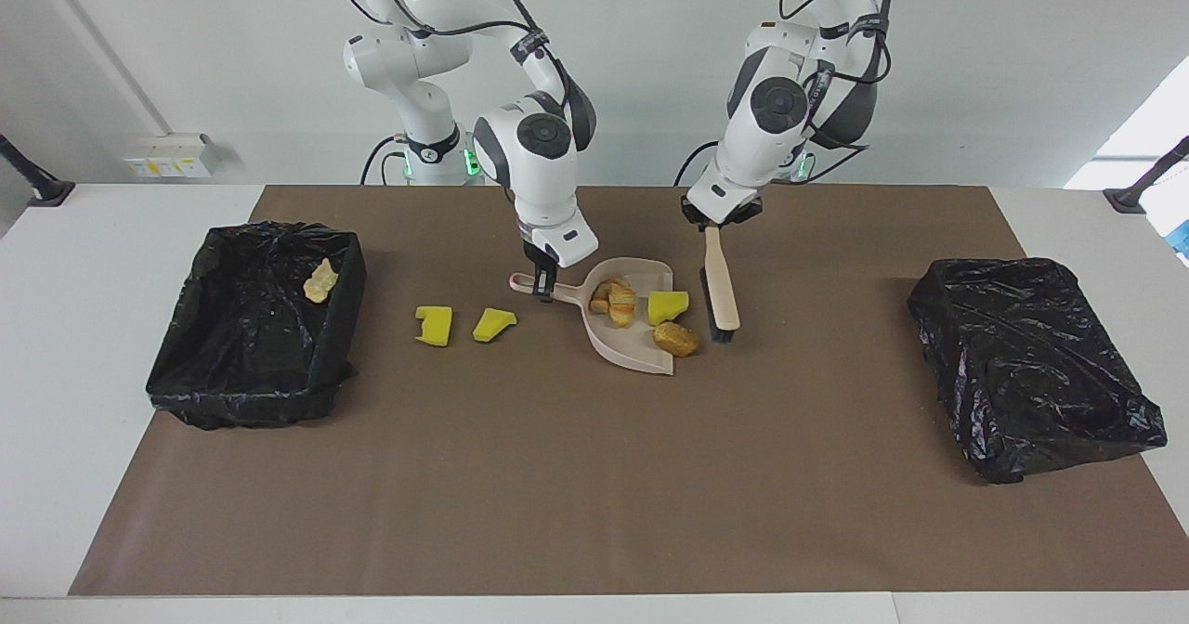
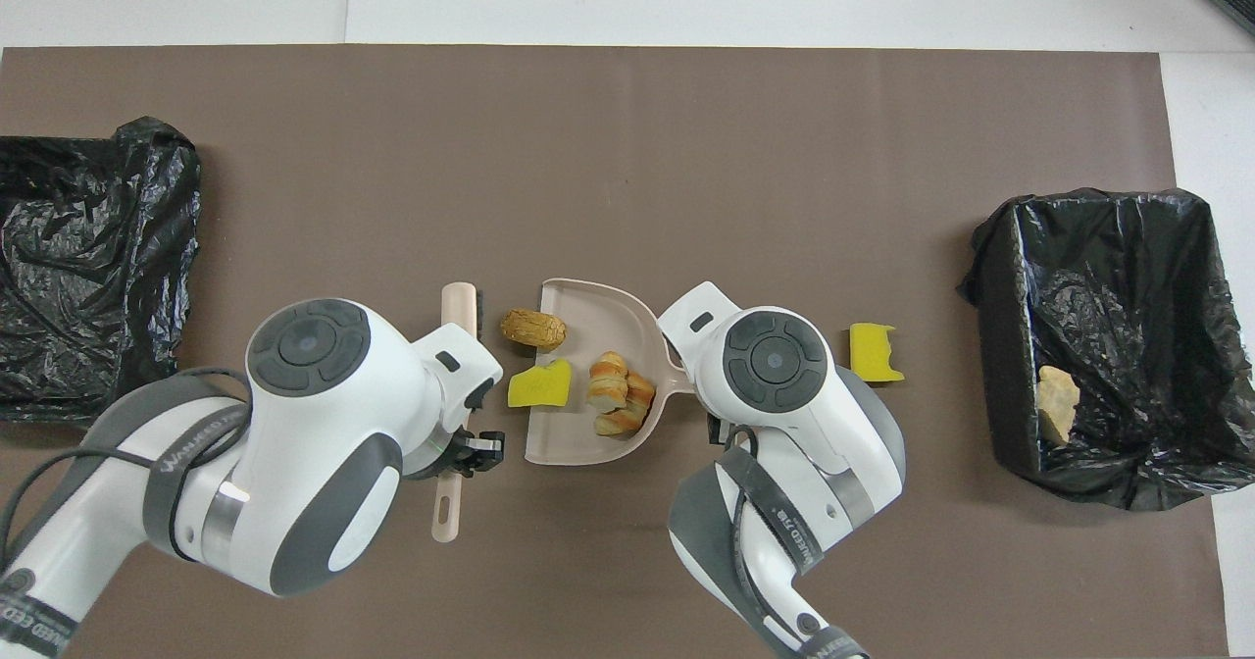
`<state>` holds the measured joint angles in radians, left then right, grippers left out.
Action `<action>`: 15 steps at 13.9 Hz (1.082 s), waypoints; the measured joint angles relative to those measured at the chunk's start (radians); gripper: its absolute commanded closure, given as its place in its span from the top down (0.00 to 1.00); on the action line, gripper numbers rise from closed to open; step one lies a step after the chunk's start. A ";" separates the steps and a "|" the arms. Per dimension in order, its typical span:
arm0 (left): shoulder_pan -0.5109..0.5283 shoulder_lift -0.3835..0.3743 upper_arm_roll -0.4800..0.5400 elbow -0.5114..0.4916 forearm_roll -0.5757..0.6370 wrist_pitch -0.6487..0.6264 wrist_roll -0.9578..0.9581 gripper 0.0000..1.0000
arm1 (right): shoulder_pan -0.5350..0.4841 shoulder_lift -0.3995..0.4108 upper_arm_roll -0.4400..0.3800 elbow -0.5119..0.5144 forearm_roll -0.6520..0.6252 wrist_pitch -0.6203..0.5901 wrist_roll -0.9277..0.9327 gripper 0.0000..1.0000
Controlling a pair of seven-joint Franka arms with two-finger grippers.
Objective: Sweep and dump trash in bin
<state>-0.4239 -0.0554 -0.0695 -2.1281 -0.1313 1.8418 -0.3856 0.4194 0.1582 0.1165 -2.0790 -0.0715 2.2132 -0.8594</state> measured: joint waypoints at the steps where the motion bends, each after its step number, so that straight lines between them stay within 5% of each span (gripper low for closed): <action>1: 0.021 0.024 0.001 0.020 0.020 0.004 0.015 0.00 | 0.000 0.000 0.000 0.000 0.000 0.000 0.000 0.00; 7: 0.031 0.143 -0.017 0.047 0.032 0.091 0.016 0.00 | 0.000 0.000 0.000 0.000 0.000 0.000 0.000 0.00; 15: -0.150 0.059 -0.036 -0.089 -0.080 0.165 -0.130 0.00 | 0.000 0.000 0.000 0.000 0.000 0.000 0.004 0.00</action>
<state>-0.5735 0.0040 -0.1056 -2.2172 -0.2117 2.0065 -0.5152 0.4194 0.1582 0.1165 -2.0795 -0.0715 2.2136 -0.8556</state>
